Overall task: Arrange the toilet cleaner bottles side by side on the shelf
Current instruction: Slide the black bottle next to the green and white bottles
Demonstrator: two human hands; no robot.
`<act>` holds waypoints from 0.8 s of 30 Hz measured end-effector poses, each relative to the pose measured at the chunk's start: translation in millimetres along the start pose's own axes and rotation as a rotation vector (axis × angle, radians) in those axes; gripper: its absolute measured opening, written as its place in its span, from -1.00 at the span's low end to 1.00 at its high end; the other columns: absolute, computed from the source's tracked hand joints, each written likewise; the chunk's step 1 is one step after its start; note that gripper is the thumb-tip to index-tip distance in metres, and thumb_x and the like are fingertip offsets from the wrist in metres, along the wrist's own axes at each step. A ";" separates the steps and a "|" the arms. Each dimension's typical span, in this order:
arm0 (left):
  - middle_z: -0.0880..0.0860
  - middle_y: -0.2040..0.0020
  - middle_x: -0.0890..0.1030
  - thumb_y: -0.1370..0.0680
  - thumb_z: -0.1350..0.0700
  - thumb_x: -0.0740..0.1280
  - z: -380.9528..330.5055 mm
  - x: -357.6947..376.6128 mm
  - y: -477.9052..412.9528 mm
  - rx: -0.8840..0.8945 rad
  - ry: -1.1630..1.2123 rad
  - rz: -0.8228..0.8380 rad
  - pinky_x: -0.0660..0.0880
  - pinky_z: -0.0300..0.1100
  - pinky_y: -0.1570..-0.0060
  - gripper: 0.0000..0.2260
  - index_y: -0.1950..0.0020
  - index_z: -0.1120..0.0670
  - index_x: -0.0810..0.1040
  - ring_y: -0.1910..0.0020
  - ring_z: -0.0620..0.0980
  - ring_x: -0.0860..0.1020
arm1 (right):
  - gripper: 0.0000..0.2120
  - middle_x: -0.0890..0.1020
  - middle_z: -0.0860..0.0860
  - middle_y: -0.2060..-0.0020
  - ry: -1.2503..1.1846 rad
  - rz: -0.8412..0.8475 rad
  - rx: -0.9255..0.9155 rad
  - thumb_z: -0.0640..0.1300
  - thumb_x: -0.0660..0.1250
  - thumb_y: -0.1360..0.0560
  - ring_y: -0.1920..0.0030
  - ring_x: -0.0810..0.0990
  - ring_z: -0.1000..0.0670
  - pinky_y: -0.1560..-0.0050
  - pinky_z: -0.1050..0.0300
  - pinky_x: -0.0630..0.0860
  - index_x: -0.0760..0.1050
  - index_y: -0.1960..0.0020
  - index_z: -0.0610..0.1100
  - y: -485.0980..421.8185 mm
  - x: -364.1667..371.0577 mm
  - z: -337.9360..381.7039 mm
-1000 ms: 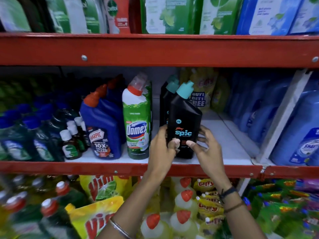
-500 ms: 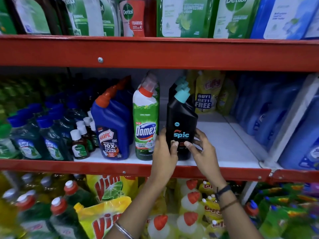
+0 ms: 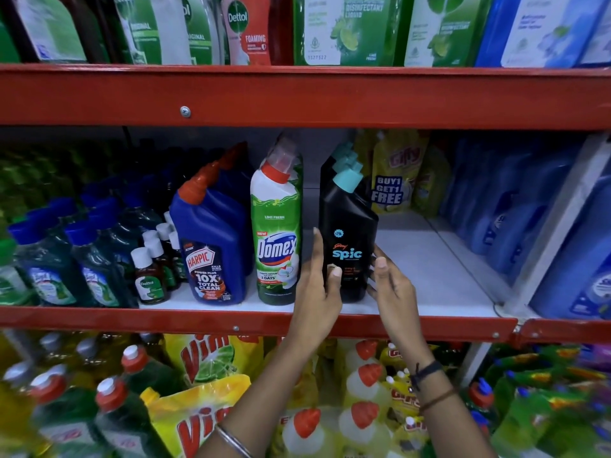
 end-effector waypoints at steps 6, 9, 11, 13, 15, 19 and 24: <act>-0.15 -0.50 0.29 -0.56 -0.24 0.08 -8.2 -10.1 8.9 -0.007 0.065 -0.050 0.40 0.09 -0.37 -0.54 -0.40 -0.48 -0.05 -0.43 0.04 0.38 | -0.56 0.57 0.16 -0.19 0.038 -0.068 -0.018 0.26 0.07 -0.54 -0.21 0.51 0.24 -0.14 0.46 0.41 0.42 -0.33 0.13 8.7 2.3 12.3; -0.17 -0.47 0.35 -0.57 -0.16 0.11 -18.9 -29.0 28.6 0.030 0.197 -0.206 0.34 -0.21 -0.40 -0.59 -0.43 -0.28 0.20 -0.45 -0.21 0.32 | -0.42 0.55 0.04 -0.20 0.037 -0.232 -0.173 0.28 0.06 -0.53 -0.18 0.46 0.34 -0.12 0.54 0.33 0.44 -0.31 -0.10 27.0 9.4 29.6; -0.12 -0.42 0.42 -0.59 -0.09 0.09 -15.9 -46.5 39.7 0.064 0.255 -0.355 0.33 -0.28 -0.38 -0.60 -0.43 -0.10 0.32 -0.42 -0.20 0.35 | -0.43 0.56 0.03 -0.20 -0.015 -0.195 -0.246 0.29 0.04 -0.53 -0.25 0.48 0.23 -0.20 0.43 0.37 0.46 -0.29 -0.08 38.8 24.9 36.7; -0.12 -0.44 0.40 -0.61 -0.07 0.06 -5.9 -61.6 41.1 0.050 0.281 -0.433 0.31 -0.25 -0.40 -0.60 -0.44 -0.09 0.31 -0.45 -0.19 0.33 | -0.41 0.51 0.06 -0.30 -0.053 -0.047 -0.227 0.31 0.02 -0.52 -0.34 0.43 0.16 -0.29 0.34 0.36 0.43 -0.34 -0.05 45.6 49.5 39.1; -0.20 -0.45 0.34 -0.61 -0.12 0.02 6.2 -71.5 35.6 -0.022 0.287 -0.420 0.30 -0.26 -0.39 -0.61 -0.45 -0.19 0.25 -0.45 -0.26 0.28 | -0.31 0.37 0.17 -0.42 -0.064 0.112 -0.151 0.43 -0.02 -0.45 -0.45 0.26 0.23 -0.37 0.37 0.27 0.29 -0.44 0.08 47.1 76.1 37.6; -0.23 -0.43 0.31 -0.59 -0.15 -0.03 19.7 -79.0 27.0 -0.111 0.246 -0.315 0.32 -0.22 -0.40 -0.63 -0.41 -0.26 0.20 -0.42 -0.29 0.30 | -0.16 0.21 0.44 -0.32 -0.156 0.174 0.002 0.60 -0.07 -0.25 -0.26 0.18 0.59 -0.13 0.64 0.22 0.07 -0.42 0.21 36.4 108.3 34.2; -0.20 -0.44 0.29 -0.61 -0.18 -0.07 21.7 -81.1 23.1 -0.142 0.203 -0.264 0.29 -0.08 -0.46 -0.58 -0.47 -0.22 0.16 -0.44 -0.21 0.28 | -0.08 0.43 0.11 -0.37 -0.277 0.162 0.075 0.61 -0.02 -0.24 -0.33 0.41 0.27 -0.17 0.46 0.39 0.19 -0.45 0.12 28.3 122.0 26.4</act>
Point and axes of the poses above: each hand's wrist, its own y-axis away from the middle knuckle, its own x-axis out of the palm, z = x × y, the point moved 4 cm from there along -y, towards the middle knuckle
